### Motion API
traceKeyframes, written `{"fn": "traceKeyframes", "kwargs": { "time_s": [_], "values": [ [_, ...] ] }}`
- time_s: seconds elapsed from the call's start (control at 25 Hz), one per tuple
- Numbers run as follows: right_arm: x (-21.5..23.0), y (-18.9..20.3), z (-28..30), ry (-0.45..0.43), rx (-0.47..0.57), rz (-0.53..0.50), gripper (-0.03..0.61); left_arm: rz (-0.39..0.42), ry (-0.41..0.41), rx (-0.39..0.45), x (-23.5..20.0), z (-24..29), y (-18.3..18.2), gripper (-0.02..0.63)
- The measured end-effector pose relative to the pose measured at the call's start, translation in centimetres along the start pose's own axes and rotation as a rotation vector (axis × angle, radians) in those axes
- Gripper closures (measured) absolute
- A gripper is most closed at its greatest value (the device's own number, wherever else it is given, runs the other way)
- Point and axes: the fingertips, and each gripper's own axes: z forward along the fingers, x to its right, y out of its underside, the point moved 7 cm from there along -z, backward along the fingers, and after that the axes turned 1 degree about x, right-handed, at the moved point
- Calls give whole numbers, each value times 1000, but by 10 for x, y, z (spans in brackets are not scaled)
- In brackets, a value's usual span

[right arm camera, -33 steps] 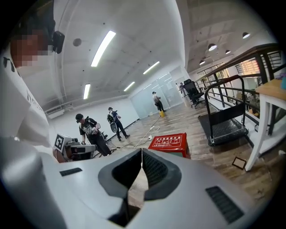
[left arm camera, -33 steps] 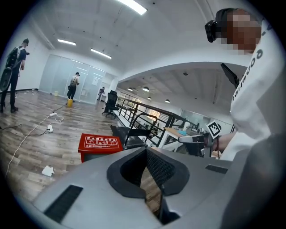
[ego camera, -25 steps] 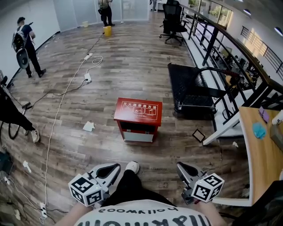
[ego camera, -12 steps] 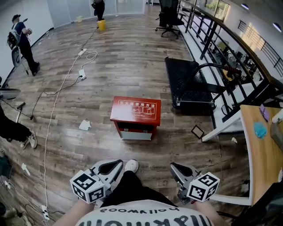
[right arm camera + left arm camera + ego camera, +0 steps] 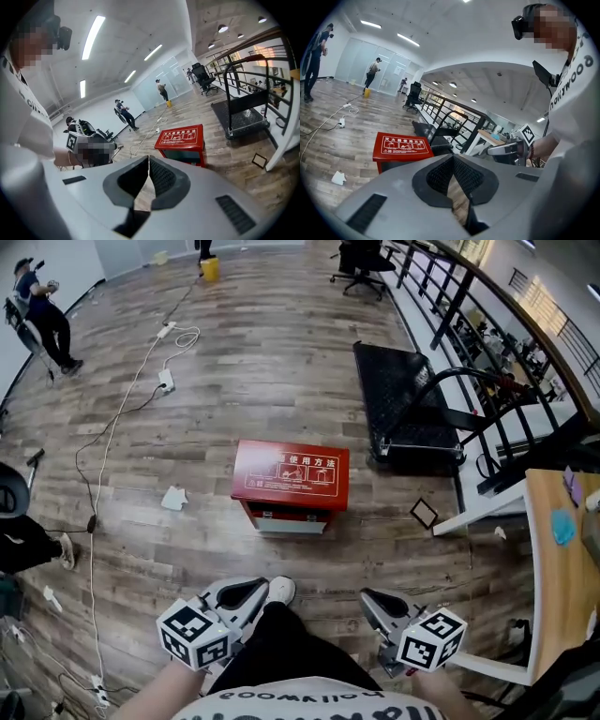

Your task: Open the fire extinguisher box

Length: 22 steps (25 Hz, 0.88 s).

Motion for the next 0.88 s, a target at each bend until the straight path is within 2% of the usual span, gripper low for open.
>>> {"fn": "traceKeyframes", "kwargs": {
  "time_s": [0.2, 0.44, 0.64, 0.88],
  "values": [
    [20, -11, 32, 10, -33, 24, 568, -1, 6, -22, -36, 27, 1, 607],
    [43, -21, 83, -24, -86, 34, 568, -67, -20, -39, -91, 66, 10, 607],
    [70, -28, 130, -43, -100, 41, 568, -81, 10, -36, -138, 104, 13, 607],
    [95, -24, 173, -63, -101, 75, 568, -97, 28, -60, -174, 135, 26, 607]
  ]
}}
